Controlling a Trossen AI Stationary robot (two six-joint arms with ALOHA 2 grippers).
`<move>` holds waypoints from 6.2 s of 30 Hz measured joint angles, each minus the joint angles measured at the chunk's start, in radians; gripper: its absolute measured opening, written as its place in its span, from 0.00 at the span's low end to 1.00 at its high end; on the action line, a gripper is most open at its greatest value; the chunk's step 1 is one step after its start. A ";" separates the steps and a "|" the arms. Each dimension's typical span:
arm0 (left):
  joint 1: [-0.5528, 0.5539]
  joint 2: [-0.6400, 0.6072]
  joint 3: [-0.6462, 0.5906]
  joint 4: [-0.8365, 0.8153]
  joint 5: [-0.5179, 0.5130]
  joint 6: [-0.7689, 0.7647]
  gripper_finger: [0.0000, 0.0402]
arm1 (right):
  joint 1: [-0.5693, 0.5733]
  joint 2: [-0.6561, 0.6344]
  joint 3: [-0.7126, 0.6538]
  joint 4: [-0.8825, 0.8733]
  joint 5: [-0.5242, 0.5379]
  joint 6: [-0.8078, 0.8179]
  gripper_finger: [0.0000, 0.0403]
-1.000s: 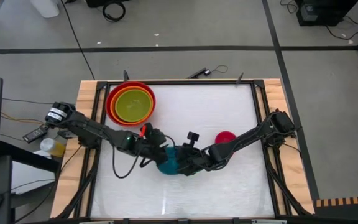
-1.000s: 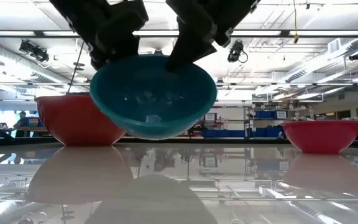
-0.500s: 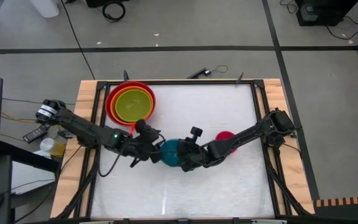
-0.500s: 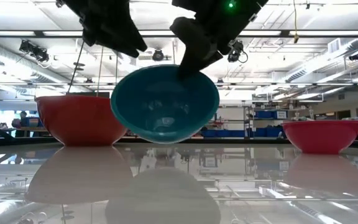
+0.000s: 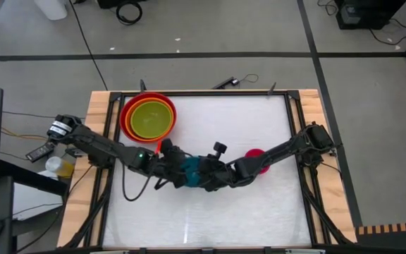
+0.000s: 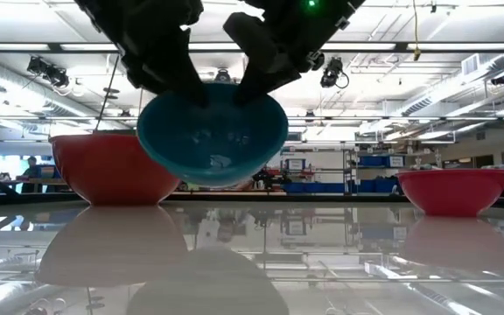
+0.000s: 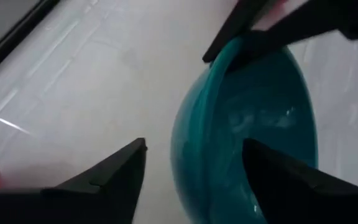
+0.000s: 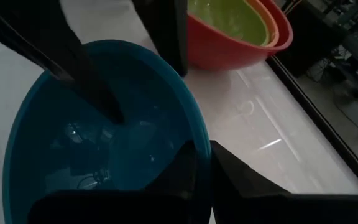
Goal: Nest bowls inside each other
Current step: Stack the blue bowl into the green bowl, then stack the pink bowl into the blue bowl, then return to Home Position
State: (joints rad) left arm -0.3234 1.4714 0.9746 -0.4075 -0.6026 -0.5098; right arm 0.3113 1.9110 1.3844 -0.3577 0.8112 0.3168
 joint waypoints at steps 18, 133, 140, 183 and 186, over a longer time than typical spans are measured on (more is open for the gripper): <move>0.009 0.000 0.000 -0.025 -0.009 0.107 0.03 | 0.016 -0.002 0.000 -0.025 -0.025 -0.004 0.20; -0.132 -0.481 -0.202 -0.308 -0.470 -0.176 0.47 | -0.443 0.329 0.464 0.431 -0.673 -0.309 0.06; -0.145 -0.481 -0.205 -0.368 -0.476 -0.174 0.47 | -0.459 0.509 0.710 0.317 -0.709 -0.209 0.11; -0.202 -0.467 -0.385 0.101 -0.378 -0.083 0.47 | -0.146 -0.159 -0.192 0.167 -0.365 -0.008 0.54; -0.151 -0.432 -0.465 0.487 -0.206 0.134 0.47 | -0.078 -0.299 -0.404 0.420 -0.387 -0.083 0.54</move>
State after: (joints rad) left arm -0.4742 1.0394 0.5095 0.0793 -0.8091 -0.3760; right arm 0.2329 1.6115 0.9801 0.0621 0.4239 0.2338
